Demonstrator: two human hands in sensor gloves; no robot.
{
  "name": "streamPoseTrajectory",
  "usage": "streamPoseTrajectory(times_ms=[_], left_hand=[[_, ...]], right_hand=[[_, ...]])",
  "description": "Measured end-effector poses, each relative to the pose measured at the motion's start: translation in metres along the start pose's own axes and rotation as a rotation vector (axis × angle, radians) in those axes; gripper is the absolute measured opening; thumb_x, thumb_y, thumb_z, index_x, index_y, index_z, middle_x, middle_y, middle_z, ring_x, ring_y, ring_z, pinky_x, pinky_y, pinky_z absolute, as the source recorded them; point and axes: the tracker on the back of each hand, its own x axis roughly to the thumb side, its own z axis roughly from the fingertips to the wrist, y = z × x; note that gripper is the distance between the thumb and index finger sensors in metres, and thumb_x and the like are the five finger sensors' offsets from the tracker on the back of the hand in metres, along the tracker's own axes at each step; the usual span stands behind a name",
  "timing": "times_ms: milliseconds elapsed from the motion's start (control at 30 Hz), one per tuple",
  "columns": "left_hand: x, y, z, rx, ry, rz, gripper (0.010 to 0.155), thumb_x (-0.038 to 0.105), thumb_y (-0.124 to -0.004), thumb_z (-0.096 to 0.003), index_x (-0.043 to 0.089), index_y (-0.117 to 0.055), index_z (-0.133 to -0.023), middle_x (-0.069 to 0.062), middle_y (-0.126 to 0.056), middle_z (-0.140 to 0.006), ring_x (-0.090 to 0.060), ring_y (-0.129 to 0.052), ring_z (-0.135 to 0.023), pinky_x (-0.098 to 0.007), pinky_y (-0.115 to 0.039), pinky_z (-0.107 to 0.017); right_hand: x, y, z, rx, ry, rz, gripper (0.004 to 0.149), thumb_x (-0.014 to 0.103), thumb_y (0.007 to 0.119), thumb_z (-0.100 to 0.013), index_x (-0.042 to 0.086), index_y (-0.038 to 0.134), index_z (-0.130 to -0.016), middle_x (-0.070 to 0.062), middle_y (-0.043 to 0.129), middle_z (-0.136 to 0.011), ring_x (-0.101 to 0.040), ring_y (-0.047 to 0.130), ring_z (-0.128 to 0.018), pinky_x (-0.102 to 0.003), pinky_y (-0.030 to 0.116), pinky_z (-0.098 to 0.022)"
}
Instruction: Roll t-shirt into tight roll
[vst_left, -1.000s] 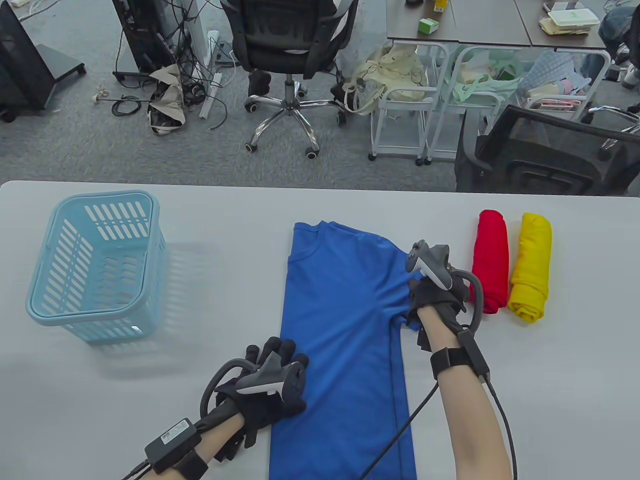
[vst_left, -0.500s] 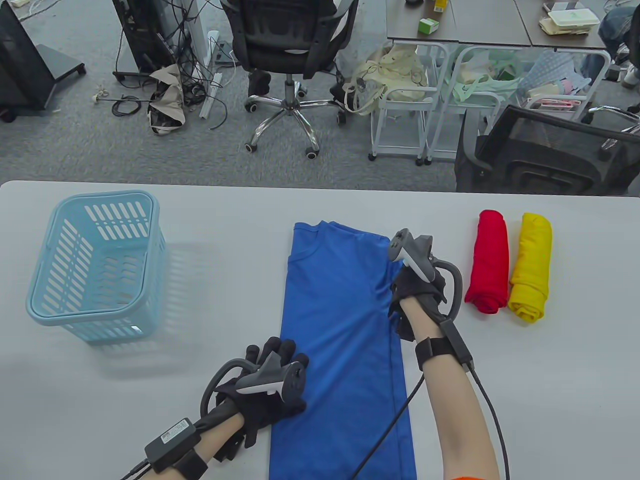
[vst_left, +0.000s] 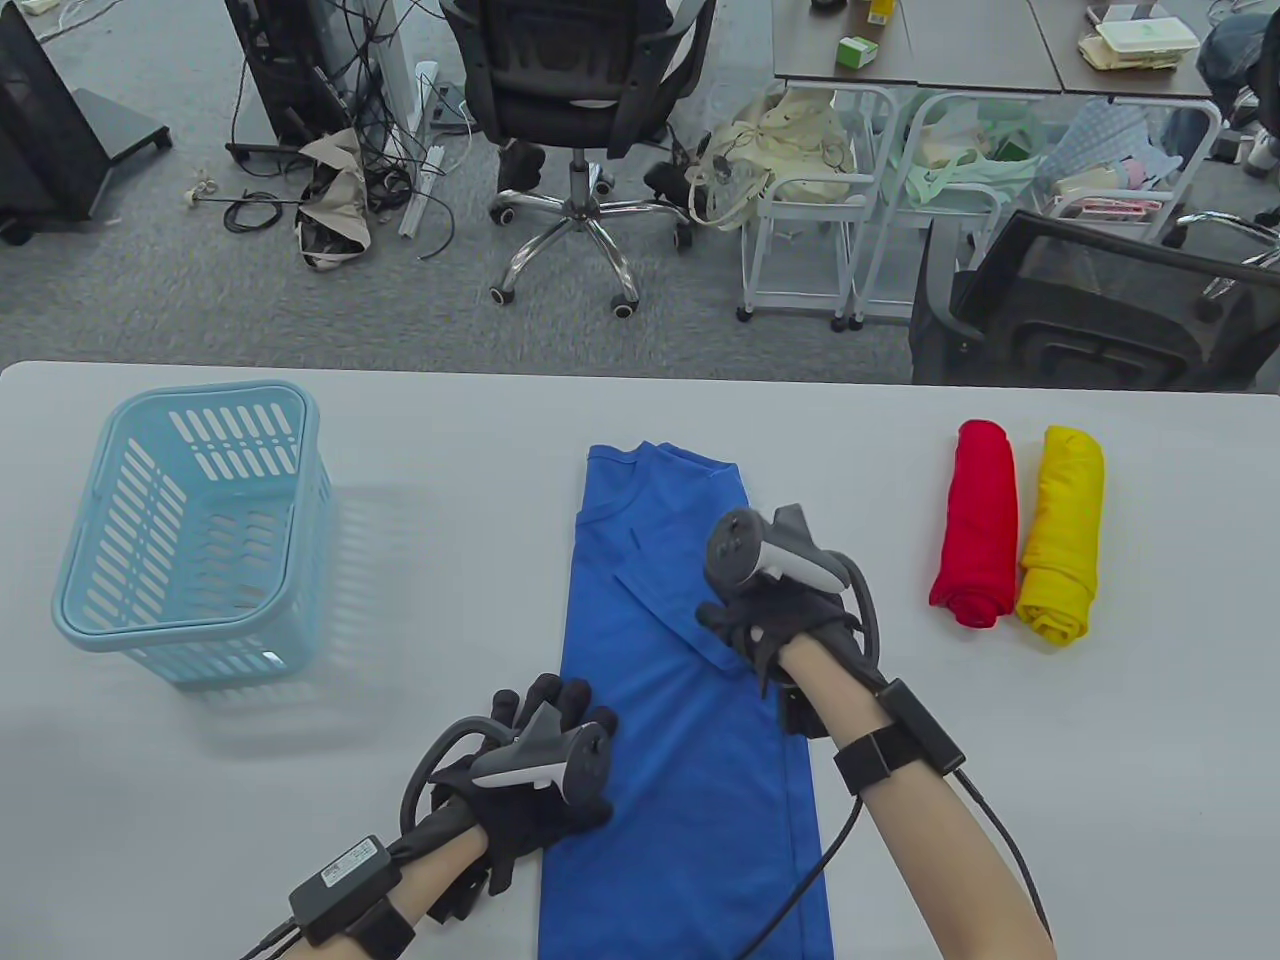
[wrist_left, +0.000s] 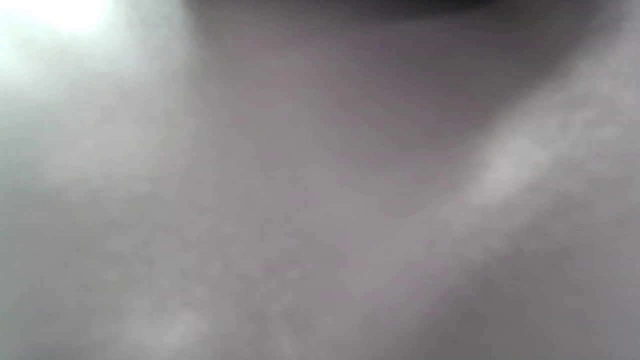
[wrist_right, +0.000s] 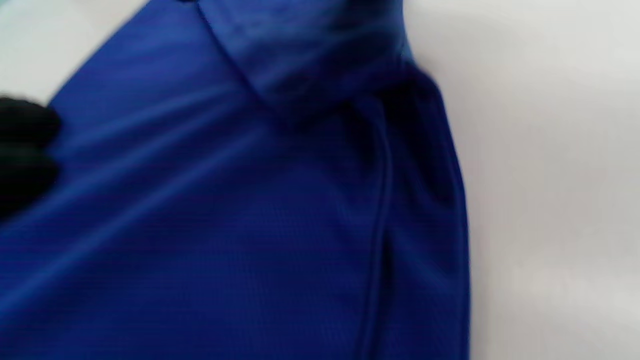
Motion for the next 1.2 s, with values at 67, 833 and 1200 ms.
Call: streamPoseTrajectory(times_ms=[67,833,1200], left_hand=[[-0.005,0.002,-0.001,0.013,0.028,-0.002,0.082,0.070,-0.019,-0.0359,0.034,0.021,-0.098,-0.007,0.024,-0.109,-0.038,0.009,-0.106,-0.063,-0.013,-0.079],[0.005,0.013,0.025,0.104,-0.038,0.167,0.080,0.067,-0.030,-0.0425,0.034,-0.006,-0.111,-0.011,-0.006,-0.122,-0.040,-0.019,-0.114,-0.062,-0.028,-0.081],[-0.003,0.011,-0.015,-0.075,0.031,0.068,0.081,0.070,-0.020,-0.0389,0.034,0.025,-0.095,-0.006,0.030,-0.105,-0.038,0.016,-0.102,-0.059,-0.005,-0.078]], right_hand=[[0.003,0.014,-0.015,0.018,0.038,0.053,0.079,0.052,0.044,-0.061,0.012,-0.006,-0.107,-0.019,-0.012,-0.106,-0.051,-0.005,-0.099,-0.065,0.028,-0.072],[0.016,0.076,0.063,-0.081,-0.098,0.105,0.085,0.056,0.045,-0.060,0.005,0.000,-0.110,-0.025,-0.006,-0.110,-0.054,0.001,-0.101,-0.065,0.030,-0.072],[0.007,0.088,0.033,0.000,-0.062,0.110,0.087,0.060,0.038,-0.057,0.010,-0.020,-0.099,-0.020,-0.026,-0.098,-0.050,-0.020,-0.092,-0.065,0.008,-0.067]])
